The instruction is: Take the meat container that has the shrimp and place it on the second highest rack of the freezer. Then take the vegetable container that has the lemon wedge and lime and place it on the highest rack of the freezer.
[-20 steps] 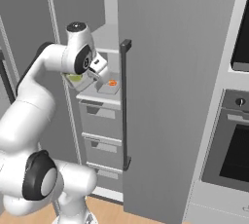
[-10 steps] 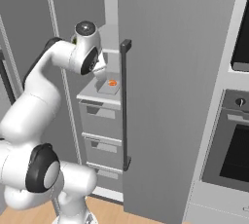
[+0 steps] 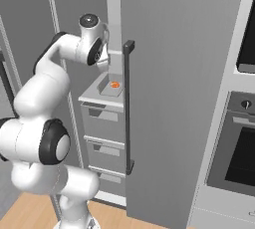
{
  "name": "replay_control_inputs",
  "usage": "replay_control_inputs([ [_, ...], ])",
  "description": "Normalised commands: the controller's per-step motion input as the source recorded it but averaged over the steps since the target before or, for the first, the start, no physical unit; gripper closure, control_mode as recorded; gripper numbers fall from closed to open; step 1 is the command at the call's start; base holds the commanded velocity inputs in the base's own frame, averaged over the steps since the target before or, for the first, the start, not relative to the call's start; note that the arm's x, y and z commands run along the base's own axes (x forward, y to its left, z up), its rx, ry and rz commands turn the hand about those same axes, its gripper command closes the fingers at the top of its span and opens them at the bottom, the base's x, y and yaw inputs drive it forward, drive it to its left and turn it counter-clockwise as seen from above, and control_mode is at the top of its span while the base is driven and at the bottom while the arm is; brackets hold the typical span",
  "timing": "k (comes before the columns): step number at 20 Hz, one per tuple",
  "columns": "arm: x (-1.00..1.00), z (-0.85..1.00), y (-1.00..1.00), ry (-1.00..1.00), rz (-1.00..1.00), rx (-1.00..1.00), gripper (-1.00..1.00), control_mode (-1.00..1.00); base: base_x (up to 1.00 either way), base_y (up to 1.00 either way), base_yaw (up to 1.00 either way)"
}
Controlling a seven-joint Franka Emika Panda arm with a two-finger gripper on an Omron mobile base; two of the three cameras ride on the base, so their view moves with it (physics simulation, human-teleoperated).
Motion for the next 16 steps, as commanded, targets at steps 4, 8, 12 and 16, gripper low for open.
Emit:
replay_control_inputs([
  [4,0.63,0.3,0.12,0.01,0.0,0.14,1.0,-1.0,0.0,0.0,0.0],
  [8,0.75,0.21,0.16,0.02,0.0,0.13,1.0,-1.0,0.0,0.0,0.0],
  [12,0.56,0.02,0.23,0.0,-0.05,0.02,1.0,-1.0,0.0,0.0,0.0],
  [16,0.59,0.0,0.23,0.0,-0.11,0.0,1.0,-1.0,0.0,0.0,0.0],
])
